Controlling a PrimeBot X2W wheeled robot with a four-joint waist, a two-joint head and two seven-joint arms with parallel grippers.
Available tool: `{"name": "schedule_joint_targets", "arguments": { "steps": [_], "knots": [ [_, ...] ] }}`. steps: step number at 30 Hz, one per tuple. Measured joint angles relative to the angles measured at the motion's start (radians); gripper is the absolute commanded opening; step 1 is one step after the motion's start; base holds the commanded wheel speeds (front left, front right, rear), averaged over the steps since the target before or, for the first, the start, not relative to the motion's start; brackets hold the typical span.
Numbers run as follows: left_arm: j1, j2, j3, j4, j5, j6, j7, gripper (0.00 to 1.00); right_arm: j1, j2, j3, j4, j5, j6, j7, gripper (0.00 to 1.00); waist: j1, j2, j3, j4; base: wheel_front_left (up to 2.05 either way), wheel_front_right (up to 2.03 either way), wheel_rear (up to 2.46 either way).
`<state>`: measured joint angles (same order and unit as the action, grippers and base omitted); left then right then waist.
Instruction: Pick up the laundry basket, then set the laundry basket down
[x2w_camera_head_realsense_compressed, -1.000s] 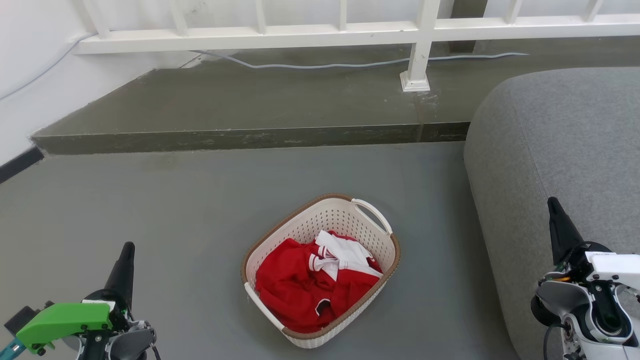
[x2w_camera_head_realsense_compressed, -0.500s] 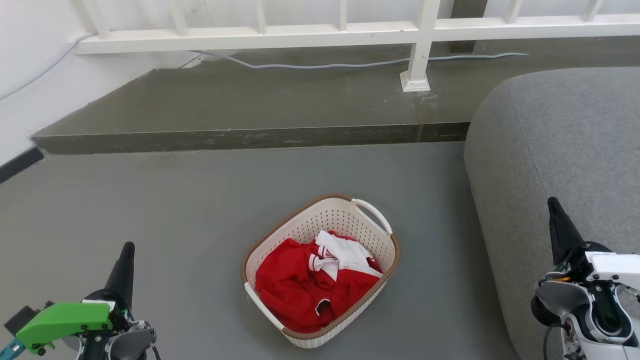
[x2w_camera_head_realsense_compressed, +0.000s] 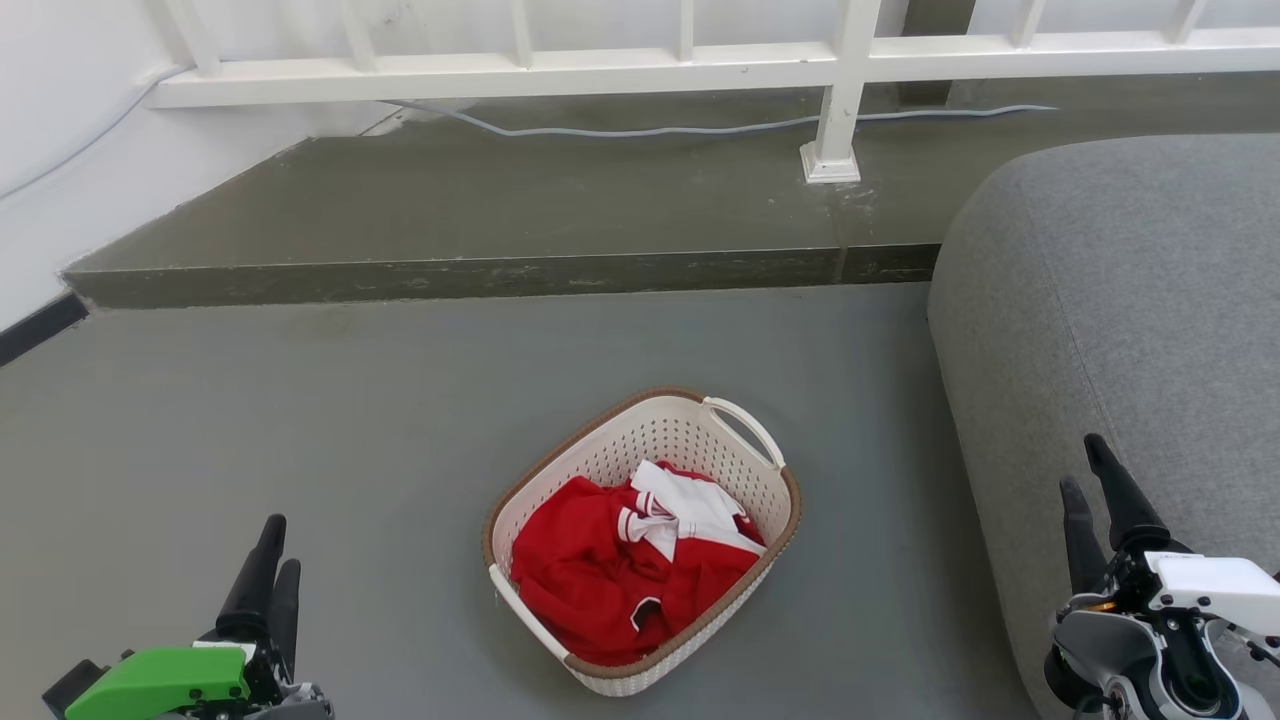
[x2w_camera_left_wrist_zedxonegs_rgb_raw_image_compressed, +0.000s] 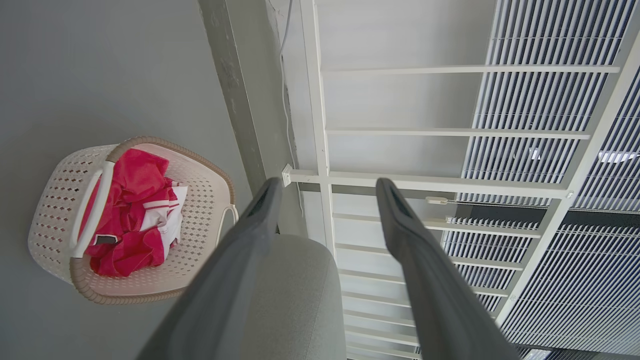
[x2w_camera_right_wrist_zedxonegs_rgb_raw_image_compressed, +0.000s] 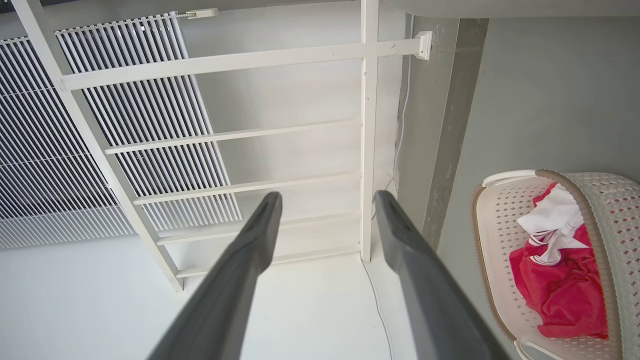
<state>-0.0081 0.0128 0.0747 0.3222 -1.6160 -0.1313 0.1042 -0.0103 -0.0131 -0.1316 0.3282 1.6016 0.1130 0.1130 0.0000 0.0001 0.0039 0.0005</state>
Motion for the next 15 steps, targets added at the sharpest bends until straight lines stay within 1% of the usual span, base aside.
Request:
{"name": "schedule_joint_targets", "arguments": {
  "steps": [10, 15],
  "knots": [
    [0.000, 0.001, -0.001, -0.018, 0.019, 0.000, -0.019, 1.00, 0.000, -0.001, 0.016, -0.021, -0.001, 0.000, -0.026, 1.00, 0.0000, 0.0000, 0.001, 0.002, 0.00, 0.00, 0.00],
    [0.000, 0.004, -0.006, -0.036, 0.032, 0.000, -0.045, 1.00, -0.001, -0.002, 0.029, -0.041, -0.020, 0.000, -0.044, 1.00, 0.0000, 0.0000, 0.001, 0.002, 0.00, 0.00, 0.00]
  ]
}}
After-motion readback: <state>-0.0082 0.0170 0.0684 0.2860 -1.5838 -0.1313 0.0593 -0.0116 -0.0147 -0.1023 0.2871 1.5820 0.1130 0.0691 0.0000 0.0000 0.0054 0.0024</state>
